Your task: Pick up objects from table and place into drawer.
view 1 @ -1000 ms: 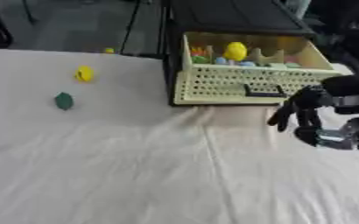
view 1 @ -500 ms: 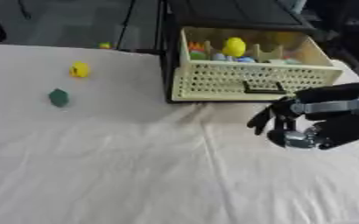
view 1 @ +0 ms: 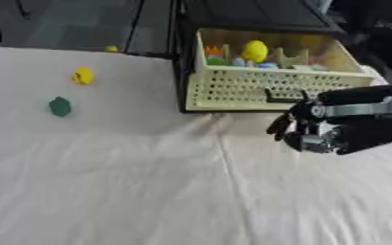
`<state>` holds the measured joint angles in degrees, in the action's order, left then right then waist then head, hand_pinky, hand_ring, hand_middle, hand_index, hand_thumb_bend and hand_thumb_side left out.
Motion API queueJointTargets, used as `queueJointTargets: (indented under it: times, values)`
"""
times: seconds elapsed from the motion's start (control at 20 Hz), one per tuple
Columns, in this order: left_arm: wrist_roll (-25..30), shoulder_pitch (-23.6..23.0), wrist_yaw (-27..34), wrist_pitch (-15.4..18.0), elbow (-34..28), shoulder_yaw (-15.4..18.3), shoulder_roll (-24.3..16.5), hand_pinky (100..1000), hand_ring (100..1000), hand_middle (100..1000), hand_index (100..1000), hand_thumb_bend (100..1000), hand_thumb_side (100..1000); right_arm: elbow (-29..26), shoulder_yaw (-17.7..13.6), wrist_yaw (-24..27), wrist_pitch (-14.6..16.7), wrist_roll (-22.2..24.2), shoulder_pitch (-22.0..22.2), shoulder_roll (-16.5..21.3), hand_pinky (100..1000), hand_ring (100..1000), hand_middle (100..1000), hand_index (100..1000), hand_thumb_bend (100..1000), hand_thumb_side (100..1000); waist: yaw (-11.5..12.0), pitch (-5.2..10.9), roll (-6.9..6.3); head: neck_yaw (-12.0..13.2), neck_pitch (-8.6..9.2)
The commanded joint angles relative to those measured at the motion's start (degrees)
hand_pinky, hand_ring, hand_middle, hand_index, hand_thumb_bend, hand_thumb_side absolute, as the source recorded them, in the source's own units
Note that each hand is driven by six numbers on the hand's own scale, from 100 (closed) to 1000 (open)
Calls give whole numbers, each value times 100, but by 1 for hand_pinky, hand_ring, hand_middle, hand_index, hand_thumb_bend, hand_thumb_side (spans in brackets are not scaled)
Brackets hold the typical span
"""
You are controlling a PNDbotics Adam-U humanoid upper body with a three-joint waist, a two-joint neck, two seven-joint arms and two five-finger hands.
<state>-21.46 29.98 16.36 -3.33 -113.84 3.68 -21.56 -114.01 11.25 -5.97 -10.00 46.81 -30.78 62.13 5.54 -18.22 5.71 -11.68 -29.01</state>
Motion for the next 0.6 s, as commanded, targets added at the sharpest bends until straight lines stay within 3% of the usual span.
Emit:
queueJointTargets:
  times: [0.05,0.35,0.6]
  values:
    - [15,37,-36,-28,-75,-2,-17,277,484,737,783,113,899,-23,-128,-160,-103,-20,-94,92,584,661,785,930,100,1000,20,71,-14,-45,101]
    - [80,33,-12,-30,-75,-8,-1,286,488,742,787,100,911,123,-161,-606,-99,-81,-185,62,575,669,790,925,100,1000,71,7,20,-85,180]
    - [128,8,0,-37,-75,-7,16,287,489,744,788,100,915,265,-173,-676,-64,-139,-237,12,578,671,792,927,100,1000,110,-56,49,-124,237]
